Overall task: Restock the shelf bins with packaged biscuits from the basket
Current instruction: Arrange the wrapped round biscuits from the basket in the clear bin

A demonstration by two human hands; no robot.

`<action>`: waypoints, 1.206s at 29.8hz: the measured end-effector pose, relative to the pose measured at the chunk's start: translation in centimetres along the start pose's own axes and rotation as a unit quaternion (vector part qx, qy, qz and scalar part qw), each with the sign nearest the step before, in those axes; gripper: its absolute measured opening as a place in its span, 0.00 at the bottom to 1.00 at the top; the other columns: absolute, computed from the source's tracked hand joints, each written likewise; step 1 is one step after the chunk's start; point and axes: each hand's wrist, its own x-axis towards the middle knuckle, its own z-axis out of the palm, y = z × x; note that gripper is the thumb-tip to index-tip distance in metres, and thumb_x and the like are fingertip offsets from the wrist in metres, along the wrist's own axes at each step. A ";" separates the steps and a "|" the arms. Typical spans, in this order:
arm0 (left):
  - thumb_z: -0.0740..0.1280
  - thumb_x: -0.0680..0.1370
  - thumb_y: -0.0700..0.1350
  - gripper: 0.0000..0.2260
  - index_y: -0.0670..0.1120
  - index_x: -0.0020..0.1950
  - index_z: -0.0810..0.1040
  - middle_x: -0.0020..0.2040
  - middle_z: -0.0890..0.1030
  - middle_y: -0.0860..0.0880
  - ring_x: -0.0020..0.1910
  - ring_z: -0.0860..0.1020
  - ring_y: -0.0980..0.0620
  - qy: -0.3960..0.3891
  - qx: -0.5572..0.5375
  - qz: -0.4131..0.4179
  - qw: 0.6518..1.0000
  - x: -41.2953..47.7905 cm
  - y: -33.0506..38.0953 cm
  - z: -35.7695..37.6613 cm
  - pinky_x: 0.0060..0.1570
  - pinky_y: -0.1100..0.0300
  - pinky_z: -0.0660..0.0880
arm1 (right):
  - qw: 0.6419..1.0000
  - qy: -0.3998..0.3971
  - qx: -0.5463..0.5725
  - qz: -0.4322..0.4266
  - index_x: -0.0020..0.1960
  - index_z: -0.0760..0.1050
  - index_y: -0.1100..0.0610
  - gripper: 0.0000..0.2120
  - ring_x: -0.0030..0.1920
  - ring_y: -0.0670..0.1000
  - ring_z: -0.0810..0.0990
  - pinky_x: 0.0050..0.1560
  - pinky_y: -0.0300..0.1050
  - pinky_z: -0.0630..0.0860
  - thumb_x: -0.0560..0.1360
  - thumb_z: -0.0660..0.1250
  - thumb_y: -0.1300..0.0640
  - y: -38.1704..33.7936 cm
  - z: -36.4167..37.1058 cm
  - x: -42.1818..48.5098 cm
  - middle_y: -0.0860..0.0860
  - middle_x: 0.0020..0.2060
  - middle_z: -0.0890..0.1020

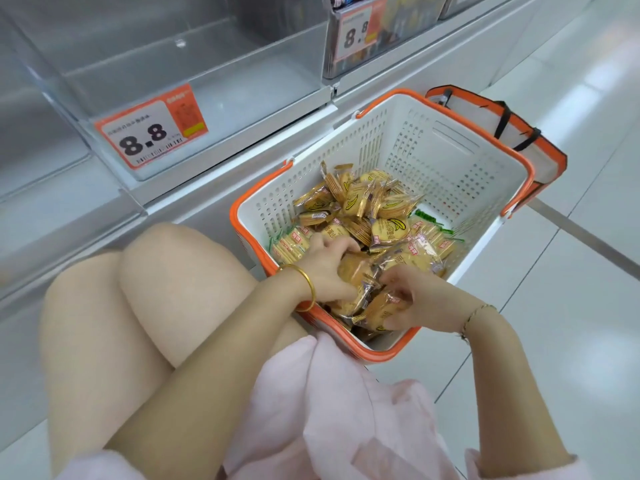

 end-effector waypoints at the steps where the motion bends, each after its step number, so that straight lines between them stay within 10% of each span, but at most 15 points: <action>1: 0.70 0.69 0.40 0.31 0.56 0.68 0.64 0.60 0.61 0.48 0.54 0.72 0.46 0.000 -0.076 -0.024 0.997 -0.3 0.4 -0.7 0.43 0.61 0.76 | 0.999 0.011 -0.049 -0.011 0.62 0.69 0.52 0.24 0.51 0.49 0.75 0.50 0.41 0.75 0.69 0.73 0.55 0.0 0.2 0.2 0.49 0.53 0.76; 5: 0.62 0.65 0.32 0.29 0.49 0.65 0.69 0.51 0.73 0.46 0.46 0.77 0.44 0.031 -0.460 -0.067 0.885 -2.1 1.5 -3.3 0.44 0.48 0.79 | 0.992 0.091 -0.038 -0.078 0.50 0.73 0.56 0.08 0.38 0.49 0.69 0.35 0.38 0.65 0.73 0.69 0.57 -0.7 0.2 0.3 0.47 0.36 0.70; 9: 0.63 0.69 0.38 0.19 0.43 0.59 0.73 0.45 0.81 0.44 0.44 0.80 0.44 0.034 -0.608 -0.012 0.793 -4.8 1.8 -6.4 0.41 0.50 0.79 | 0.977 0.140 0.058 -0.152 0.44 0.66 0.48 0.07 0.33 0.46 0.65 0.35 0.39 0.66 0.76 0.64 0.51 -3.2 -1.7 0.0 0.48 0.34 0.67; 19: 0.58 0.79 0.44 0.12 0.43 0.58 0.76 0.60 0.78 0.38 0.51 0.79 0.44 0.204 -0.553 0.059 0.806 -15.8 -1.7 -16.0 0.44 0.50 0.78 | 0.946 0.089 0.165 -0.263 0.62 0.68 0.50 0.20 0.45 0.38 0.77 0.46 0.38 0.75 0.74 0.65 0.65 -18.4 -4.1 0.8 0.42 0.48 0.76; 24: 0.63 0.73 0.41 0.12 0.42 0.56 0.76 0.48 0.79 0.45 0.41 0.78 0.52 0.351 -0.519 0.117 0.770 -22.3 -4.7 -20.3 0.38 0.60 0.78 | 0.908 0.073 0.206 -0.357 0.50 0.69 0.44 0.24 0.44 0.42 0.78 0.44 0.38 0.77 0.71 0.65 0.73 -27.1 -3.5 0.6 0.41 0.46 0.75; 33: 0.67 0.71 0.28 0.12 0.45 0.43 0.72 0.39 0.77 0.45 0.36 0.76 0.46 0.531 -0.470 0.020 0.705 -26.4 -10.5 -24.1 0.40 0.52 0.76 | 0.865 0.212 0.003 -0.455 0.57 0.74 0.53 0.16 0.53 0.47 0.74 0.55 0.39 0.71 0.70 0.68 0.62 -37.3 -1.7 3.1 0.45 0.49 0.77; 36: 0.67 0.68 0.27 0.19 0.47 0.51 0.74 0.42 0.78 0.46 0.38 0.76 0.49 0.522 -0.405 0.000 0.751 -25.7 -12.3 -24.0 0.38 0.58 0.72 | 0.861 0.225 -0.089 -0.448 0.57 0.75 0.49 0.15 0.56 0.52 0.75 0.57 0.51 0.73 0.72 0.67 0.57 -38.5 -0.9 4.1 0.48 0.54 0.78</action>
